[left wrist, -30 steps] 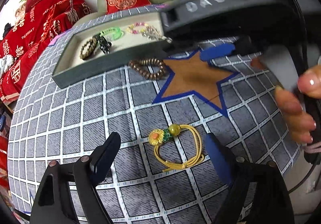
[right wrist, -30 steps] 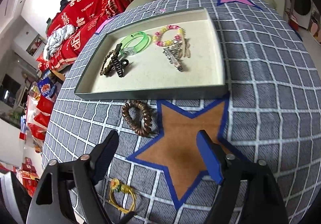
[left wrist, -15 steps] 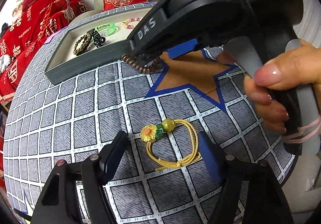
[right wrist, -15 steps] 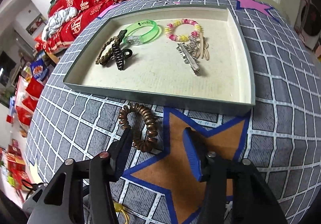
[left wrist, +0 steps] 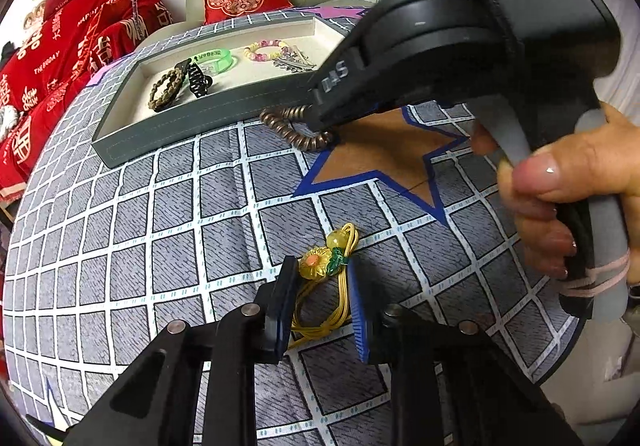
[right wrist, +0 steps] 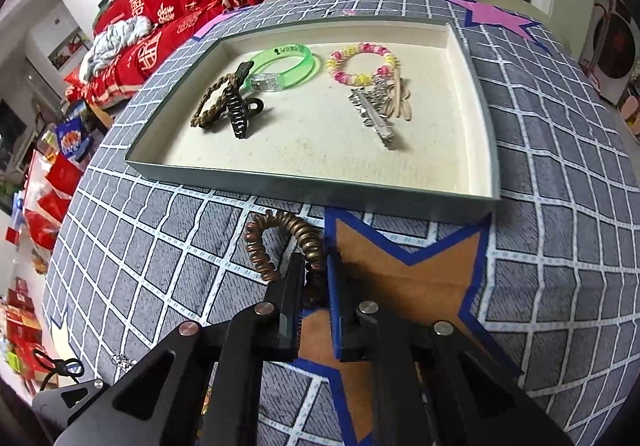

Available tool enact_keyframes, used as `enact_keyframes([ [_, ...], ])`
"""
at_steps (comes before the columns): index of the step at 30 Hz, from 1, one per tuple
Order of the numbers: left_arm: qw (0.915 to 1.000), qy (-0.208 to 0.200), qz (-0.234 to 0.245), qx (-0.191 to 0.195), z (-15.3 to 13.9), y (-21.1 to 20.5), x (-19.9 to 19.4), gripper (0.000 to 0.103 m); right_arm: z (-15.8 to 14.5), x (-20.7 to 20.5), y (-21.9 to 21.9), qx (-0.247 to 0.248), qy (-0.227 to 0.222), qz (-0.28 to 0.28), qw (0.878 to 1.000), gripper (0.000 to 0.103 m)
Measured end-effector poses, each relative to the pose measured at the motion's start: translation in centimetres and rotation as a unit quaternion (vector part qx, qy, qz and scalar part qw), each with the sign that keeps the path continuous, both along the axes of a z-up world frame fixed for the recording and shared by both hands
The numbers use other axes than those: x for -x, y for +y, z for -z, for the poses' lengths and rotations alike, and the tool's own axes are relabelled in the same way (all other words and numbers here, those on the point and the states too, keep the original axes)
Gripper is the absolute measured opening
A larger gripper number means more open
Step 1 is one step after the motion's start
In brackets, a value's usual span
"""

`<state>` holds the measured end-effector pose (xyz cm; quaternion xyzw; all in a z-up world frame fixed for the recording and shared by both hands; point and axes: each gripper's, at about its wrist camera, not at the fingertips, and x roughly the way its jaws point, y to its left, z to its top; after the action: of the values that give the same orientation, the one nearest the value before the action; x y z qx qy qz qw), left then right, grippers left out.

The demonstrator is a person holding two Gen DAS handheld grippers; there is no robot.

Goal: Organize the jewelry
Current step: 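Grasp the yellow cord bracelet and brown coil hair tie with both tools, then carry the cord bracelet and coil hair tie into the tray with both tools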

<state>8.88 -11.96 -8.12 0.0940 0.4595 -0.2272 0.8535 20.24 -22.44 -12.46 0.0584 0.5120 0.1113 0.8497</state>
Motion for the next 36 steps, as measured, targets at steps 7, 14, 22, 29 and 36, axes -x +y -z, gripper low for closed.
enact_keyframes([
  [7, 0.9999, 0.008, -0.003, 0.014, -0.2, 0.4, 0.2, 0.033, -0.8, 1.8, -1.5, -0.014, -0.007, 0.020, 1.000, 0.012],
  [14, 0.9997, 0.002, -0.008, 0.024, -1.0, 1.1, 0.1, 0.033, -1.2, 4.3, -2.9, -0.027, -0.009, 0.039, 0.999, 0.012],
  [22, 0.9994, -0.009, -0.014, 0.031, -2.2, 1.8, -0.5, 0.033, -1.8, 6.6, -4.3, -0.047, -0.007, 0.064, 0.997, 0.012],
  [29, 0.9987, -0.015, -0.031, 0.037, -3.1, 3.1, -1.4, 0.033, -2.4, 7.8, -4.8, -0.054, -0.012, 0.076, 0.996, 0.012],
  [36, 0.9980, -0.023, -0.046, 0.035, -3.9, 4.5, -2.8, 0.033, -2.7, 7.9, -5.4, -0.058, -0.011, 0.090, 0.994, 0.012],
])
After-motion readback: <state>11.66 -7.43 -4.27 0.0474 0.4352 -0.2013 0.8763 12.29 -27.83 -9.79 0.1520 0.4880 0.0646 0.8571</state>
